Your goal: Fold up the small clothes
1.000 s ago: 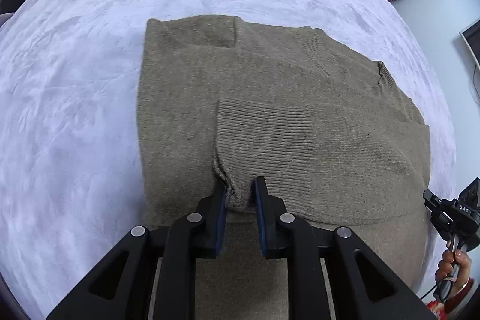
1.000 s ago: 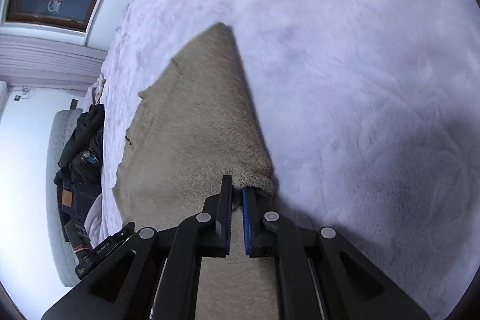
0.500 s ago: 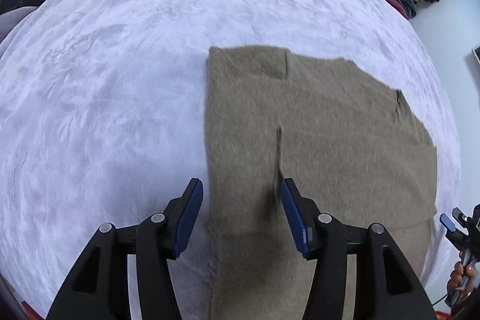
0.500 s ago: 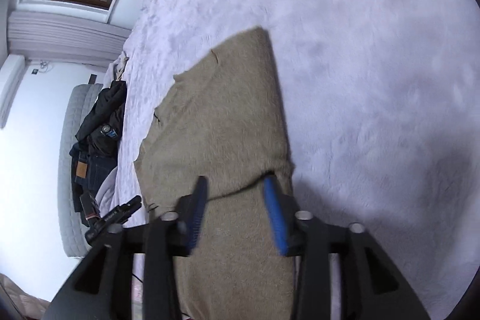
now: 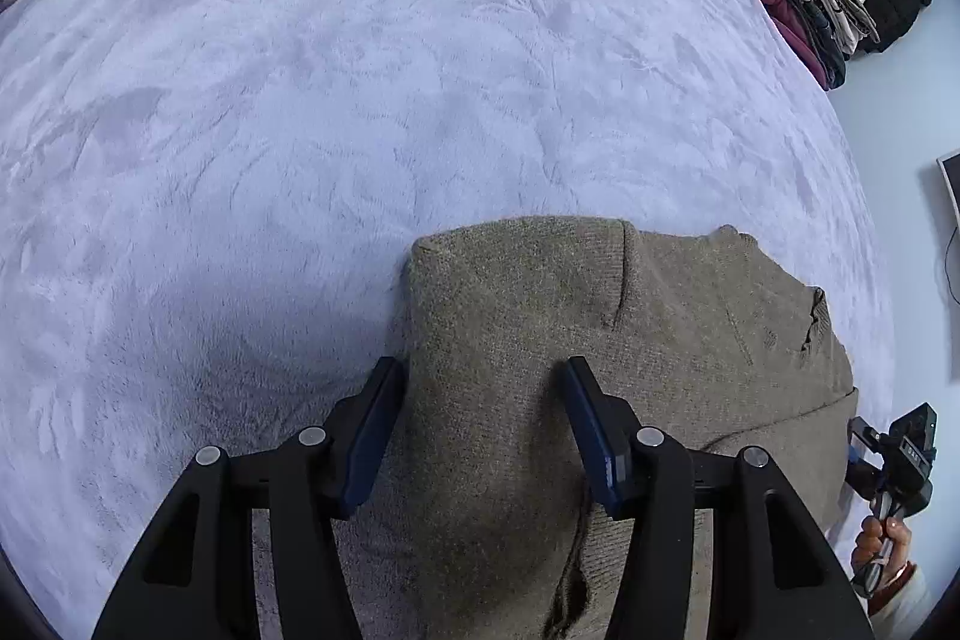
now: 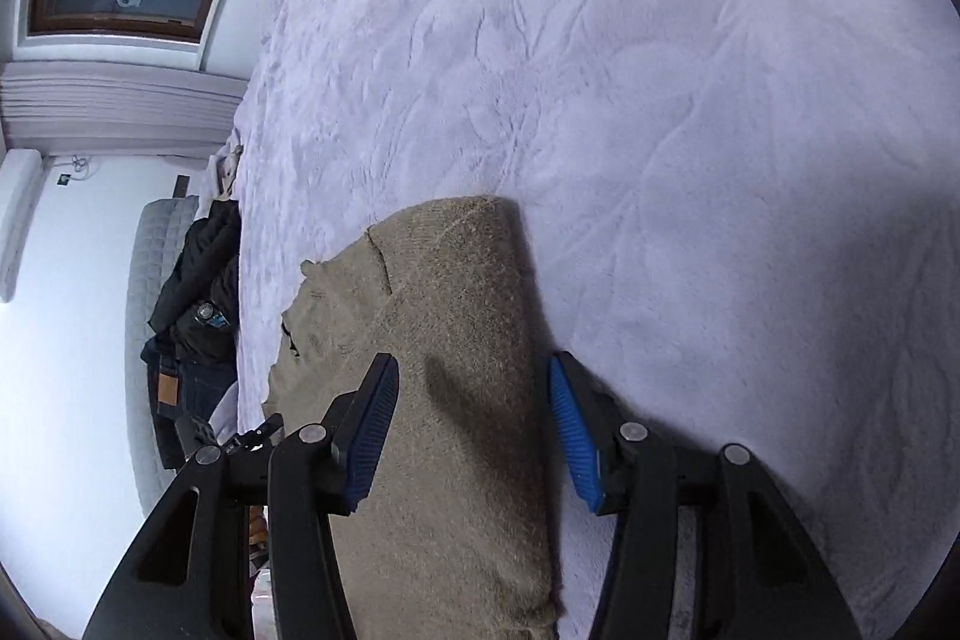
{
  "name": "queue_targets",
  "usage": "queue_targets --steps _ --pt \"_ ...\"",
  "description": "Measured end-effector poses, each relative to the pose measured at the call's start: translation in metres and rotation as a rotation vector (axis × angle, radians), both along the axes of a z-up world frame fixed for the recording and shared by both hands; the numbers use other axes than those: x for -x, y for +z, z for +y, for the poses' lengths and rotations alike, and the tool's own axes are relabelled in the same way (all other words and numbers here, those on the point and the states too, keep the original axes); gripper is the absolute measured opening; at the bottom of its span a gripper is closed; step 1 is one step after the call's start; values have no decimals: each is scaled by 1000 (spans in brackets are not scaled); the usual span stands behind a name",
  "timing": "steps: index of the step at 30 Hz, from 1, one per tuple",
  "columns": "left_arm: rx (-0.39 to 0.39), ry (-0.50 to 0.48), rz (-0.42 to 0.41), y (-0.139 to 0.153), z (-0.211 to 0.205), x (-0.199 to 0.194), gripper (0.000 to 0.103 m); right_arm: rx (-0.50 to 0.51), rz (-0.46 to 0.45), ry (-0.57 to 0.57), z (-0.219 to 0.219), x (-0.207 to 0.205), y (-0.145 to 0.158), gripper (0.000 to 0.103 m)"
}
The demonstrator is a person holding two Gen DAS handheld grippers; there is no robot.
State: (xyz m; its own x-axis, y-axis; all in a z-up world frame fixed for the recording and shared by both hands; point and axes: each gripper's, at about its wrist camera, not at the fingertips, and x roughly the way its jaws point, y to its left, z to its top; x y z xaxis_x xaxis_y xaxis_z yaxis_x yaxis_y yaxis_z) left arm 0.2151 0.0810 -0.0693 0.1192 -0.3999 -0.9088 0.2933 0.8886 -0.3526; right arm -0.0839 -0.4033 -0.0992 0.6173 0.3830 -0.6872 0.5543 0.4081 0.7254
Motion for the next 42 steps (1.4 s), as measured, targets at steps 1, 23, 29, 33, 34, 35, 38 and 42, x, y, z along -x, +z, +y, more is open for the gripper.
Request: queue_targets --steps 1,23,29,33,34,35,38,42 --pt "-13 -2 -20 3 0 1 42 -1 15 4 1 -3 -2 16" --pt "-264 12 -172 37 12 47 81 246 101 11 23 19 40 35" --pt "-270 -36 -151 43 13 89 81 230 75 18 50 40 58 41" --pt "-265 -74 -110 39 10 113 81 204 65 26 73 54 62 47" --pt "-272 -84 -105 38 9 120 81 204 65 33 77 57 63 47" --pt "-278 -94 -100 38 10 127 81 206 66 41 82 59 64 47" --pt "-308 -120 -88 36 6 143 81 209 90 62 95 67 65 47" --pt "-332 -140 -90 40 3 164 81 176 112 67 110 78 61 47"
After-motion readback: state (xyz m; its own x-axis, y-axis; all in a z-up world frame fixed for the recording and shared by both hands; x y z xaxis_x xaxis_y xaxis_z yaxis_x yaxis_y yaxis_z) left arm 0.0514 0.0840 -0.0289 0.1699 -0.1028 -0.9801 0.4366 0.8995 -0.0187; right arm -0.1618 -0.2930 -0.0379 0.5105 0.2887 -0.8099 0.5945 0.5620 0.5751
